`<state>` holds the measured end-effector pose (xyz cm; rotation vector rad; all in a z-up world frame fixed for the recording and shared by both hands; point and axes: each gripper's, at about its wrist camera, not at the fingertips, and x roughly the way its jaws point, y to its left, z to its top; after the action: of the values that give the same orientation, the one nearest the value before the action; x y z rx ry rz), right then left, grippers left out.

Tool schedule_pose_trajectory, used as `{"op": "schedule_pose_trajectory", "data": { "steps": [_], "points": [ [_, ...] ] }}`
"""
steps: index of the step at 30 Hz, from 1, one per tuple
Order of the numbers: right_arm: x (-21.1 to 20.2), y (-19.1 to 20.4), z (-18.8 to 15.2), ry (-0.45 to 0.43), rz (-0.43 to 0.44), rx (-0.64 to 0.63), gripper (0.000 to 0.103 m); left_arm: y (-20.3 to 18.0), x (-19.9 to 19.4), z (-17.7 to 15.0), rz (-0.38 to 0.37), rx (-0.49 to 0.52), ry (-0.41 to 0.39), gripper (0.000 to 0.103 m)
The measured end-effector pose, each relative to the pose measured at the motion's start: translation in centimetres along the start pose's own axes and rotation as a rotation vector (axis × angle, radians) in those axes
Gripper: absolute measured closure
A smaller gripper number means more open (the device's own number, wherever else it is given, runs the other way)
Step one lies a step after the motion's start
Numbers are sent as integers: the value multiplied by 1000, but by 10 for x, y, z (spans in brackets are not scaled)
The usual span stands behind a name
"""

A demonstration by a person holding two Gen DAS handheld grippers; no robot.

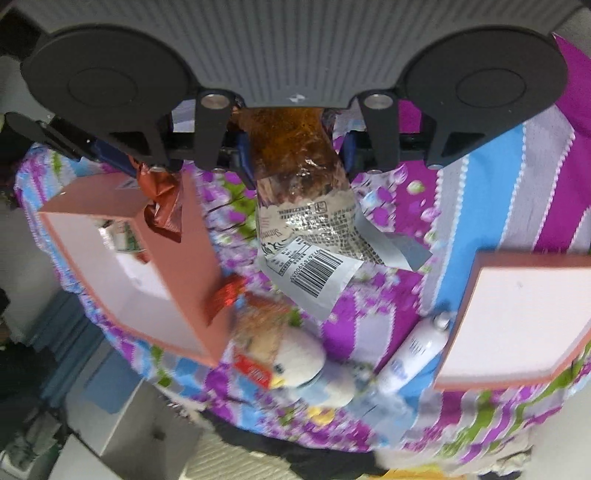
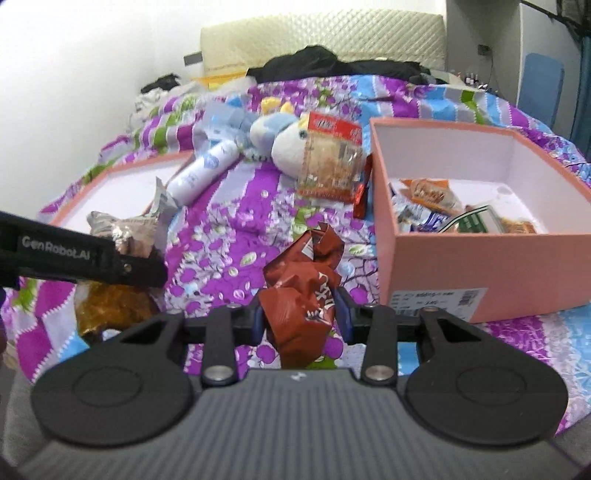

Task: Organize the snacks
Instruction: 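Carry the brown bag with left gripper while right gripper carries foil packet over box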

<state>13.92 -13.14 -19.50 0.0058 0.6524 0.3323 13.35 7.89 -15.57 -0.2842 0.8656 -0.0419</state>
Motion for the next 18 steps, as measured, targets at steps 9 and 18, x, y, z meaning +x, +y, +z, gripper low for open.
{"op": "schedule_pose_trajectory", "data": {
  "steps": [9,18],
  "points": [
    [-57,-16,20,-99,-25,43,63,-38,-47,12,-83,39,-51,53],
    [-98,-36,24,-143,-58,70,63,-77,-66,13,-168,83,-56,53]
  ]
}}
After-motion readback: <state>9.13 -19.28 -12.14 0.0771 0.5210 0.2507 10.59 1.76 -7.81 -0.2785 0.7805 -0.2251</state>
